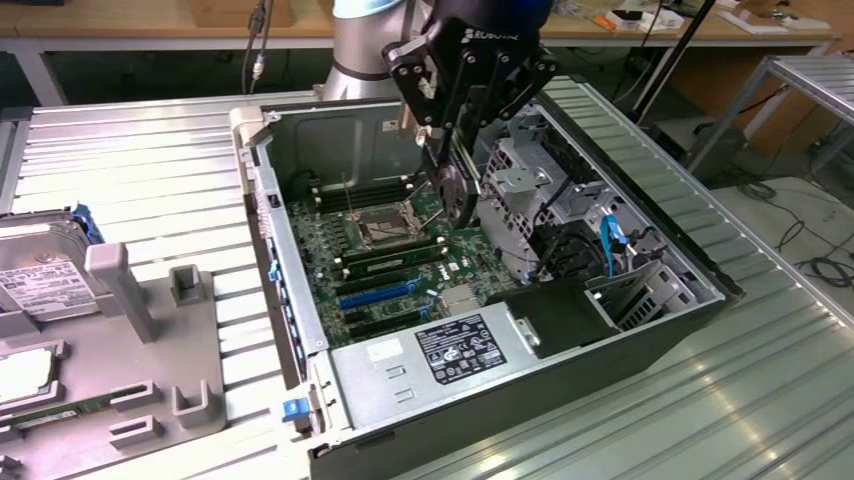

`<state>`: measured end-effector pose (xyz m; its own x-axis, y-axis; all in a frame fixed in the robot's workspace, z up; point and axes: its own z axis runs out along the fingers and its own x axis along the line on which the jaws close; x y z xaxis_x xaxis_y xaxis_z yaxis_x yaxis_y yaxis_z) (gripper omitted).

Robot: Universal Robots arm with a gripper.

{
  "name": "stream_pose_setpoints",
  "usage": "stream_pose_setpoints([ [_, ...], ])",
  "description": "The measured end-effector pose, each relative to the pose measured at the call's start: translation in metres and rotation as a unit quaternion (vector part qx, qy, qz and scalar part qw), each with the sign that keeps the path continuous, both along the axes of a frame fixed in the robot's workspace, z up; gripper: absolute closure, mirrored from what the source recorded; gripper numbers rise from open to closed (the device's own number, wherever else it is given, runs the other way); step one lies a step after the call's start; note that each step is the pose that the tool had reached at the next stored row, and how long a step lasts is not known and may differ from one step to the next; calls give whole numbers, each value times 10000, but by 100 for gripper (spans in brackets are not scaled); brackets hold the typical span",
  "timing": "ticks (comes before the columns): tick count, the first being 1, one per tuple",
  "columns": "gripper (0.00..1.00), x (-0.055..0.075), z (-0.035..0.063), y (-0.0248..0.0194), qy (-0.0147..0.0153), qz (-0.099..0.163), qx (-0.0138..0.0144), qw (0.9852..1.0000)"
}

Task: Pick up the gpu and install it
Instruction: 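Pick up the gpu and move the gpu toward the slot, then insert the gpu into the slot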

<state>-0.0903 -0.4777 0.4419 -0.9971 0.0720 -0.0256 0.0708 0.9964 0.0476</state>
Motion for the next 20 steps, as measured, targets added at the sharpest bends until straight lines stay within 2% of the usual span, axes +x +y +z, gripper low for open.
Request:
stream_pose_setpoints([
  [20,73,27,0,0,0,16,0,10000],
])
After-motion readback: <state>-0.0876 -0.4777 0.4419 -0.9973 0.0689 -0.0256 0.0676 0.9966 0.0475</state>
